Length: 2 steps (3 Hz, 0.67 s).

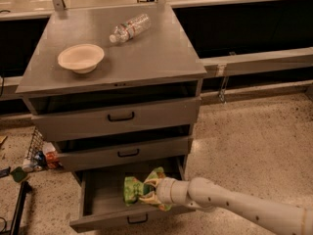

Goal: Pick green rice chip bag from bottom drawer and place on counter

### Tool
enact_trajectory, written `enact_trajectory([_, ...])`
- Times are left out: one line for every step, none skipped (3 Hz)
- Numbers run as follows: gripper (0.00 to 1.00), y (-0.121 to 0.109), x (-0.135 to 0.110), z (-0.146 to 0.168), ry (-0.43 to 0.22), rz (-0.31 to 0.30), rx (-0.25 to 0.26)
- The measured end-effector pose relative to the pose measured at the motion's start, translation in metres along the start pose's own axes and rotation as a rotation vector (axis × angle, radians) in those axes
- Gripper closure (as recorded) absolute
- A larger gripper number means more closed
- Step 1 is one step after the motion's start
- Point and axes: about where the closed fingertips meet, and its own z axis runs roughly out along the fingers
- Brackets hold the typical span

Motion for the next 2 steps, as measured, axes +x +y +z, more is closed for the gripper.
enact_trajectory([1.00, 0.070, -0.086, -0.084, -0.134, -0.042, -0.130])
enact_trajectory([1.00, 0.083, -0.118, -0.160, -0.192, -0.014, -0.101])
